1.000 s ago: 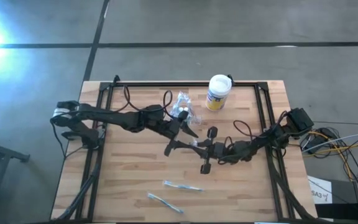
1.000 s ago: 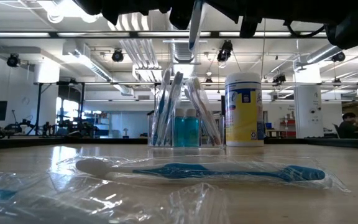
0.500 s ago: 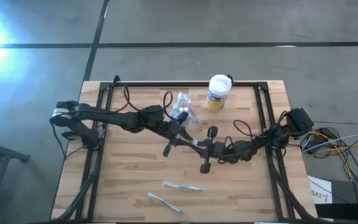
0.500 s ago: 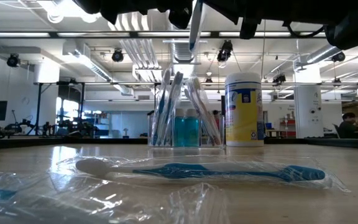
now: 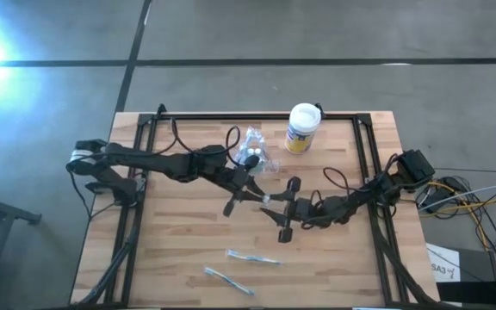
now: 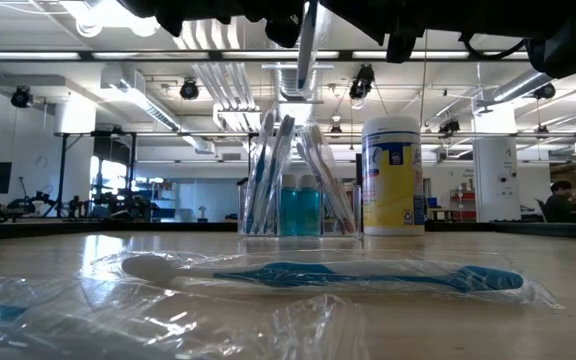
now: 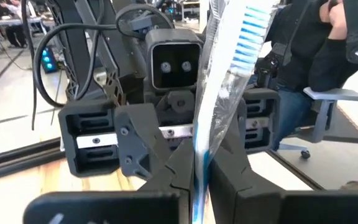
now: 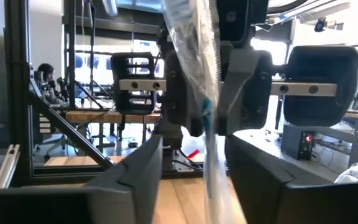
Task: Pick & Place toothbrushing station
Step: Put the blue toothbrush into the transparent organizer
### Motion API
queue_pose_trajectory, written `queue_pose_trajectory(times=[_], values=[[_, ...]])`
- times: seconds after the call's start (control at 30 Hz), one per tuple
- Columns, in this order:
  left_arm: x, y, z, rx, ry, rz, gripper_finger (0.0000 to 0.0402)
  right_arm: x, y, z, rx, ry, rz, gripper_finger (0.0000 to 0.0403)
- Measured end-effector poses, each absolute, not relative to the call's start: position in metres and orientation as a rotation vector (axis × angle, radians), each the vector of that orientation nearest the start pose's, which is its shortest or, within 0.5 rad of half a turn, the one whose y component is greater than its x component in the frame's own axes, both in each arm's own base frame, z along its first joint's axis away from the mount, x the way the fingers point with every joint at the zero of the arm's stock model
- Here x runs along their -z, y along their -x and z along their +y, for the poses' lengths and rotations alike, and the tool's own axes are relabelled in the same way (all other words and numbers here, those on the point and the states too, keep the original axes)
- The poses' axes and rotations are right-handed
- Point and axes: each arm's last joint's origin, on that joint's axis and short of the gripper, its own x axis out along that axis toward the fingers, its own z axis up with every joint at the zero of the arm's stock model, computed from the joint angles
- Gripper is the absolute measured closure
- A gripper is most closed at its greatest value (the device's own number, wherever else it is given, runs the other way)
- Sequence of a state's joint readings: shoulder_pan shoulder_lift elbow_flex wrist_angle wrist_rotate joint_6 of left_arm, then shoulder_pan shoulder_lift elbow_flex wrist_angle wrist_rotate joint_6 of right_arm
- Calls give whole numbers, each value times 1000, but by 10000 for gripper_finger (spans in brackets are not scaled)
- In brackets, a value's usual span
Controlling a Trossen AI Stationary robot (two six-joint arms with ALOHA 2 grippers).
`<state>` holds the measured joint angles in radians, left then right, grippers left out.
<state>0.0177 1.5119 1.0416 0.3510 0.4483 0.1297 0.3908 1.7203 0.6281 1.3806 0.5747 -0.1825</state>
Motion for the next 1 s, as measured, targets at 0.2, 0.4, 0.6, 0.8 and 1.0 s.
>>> queue_pose_trajectory(times=[0.2, 0.4, 0.6, 0.8, 1.0], values=[[-312, -314, -3, 463, -132, 42, 377, -203, -295, 105, 207, 42, -254, 177], [-311, -255, 3, 435, -148, -17, 377, -203, -295, 107, 200, 38, -254, 163], [-304, -202, 3, 415, -114, -60, 377, -204, -294, 106, 202, 37, -258, 170], [-267, -152, 1, 347, -98, -67, 377, -201, -293, 106, 196, -7, -244, 179], [-231, -115, 4, 244, -13, -127, 377, -202, -270, 100, 159, -34, -246, 225]])
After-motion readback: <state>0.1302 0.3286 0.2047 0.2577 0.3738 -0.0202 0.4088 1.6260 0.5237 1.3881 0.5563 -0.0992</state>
